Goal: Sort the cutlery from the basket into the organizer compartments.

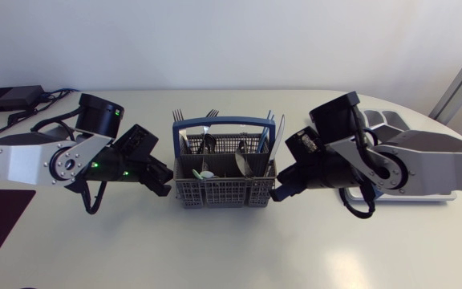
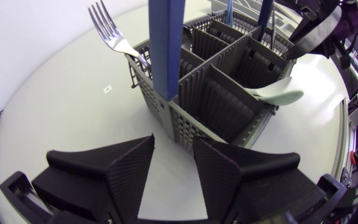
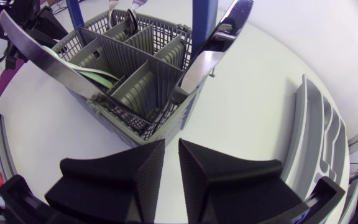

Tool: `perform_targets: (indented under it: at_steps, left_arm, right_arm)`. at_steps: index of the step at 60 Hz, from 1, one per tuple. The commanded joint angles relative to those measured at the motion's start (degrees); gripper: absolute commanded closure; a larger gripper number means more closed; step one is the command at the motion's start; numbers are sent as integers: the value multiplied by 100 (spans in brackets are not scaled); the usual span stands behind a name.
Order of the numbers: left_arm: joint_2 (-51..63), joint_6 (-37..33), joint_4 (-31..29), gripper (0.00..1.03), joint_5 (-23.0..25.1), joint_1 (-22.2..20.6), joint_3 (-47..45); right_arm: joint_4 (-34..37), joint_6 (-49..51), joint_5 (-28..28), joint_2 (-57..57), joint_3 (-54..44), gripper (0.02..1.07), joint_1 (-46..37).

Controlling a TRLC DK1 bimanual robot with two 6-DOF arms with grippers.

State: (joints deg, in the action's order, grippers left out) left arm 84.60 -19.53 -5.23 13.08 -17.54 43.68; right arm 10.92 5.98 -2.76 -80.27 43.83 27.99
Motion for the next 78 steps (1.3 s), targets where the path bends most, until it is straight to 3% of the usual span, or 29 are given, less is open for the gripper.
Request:
perform_targets:
  at_steps: [1,14,18,24,30,40,59,78]
  left_arm:
    - [145,72,75,60,116,-30,141]
    - [127,63,84,59,142,-4,70]
    - [57,46,58,56,142,49,18]
    - [-251,-33,-4,50,142,146,-185]
    - [-585,-51,-118,46,133,190,-360]
    - [-1288,-148,-461,39,133,190,-527]
    - [-2694,-350,-1041,17,133,-144,-1037]
    - [-2764,-332,-1120,14,116,-399,-1019]
  right_arm:
    - [-55,-123,39,-59,196,85,128]
    - [-28,-70,312,46,117,84,93]
    - [95,9,417,196,73,78,58]
    - [429,184,505,688,2,53,49]
    - [851,281,505,1075,108,50,49]
    - [1668,281,408,1532,574,35,383]
    - [2283,-35,338,1233,1549,35,1315]
    - [2749,-193,13,714,2481,35,1842]
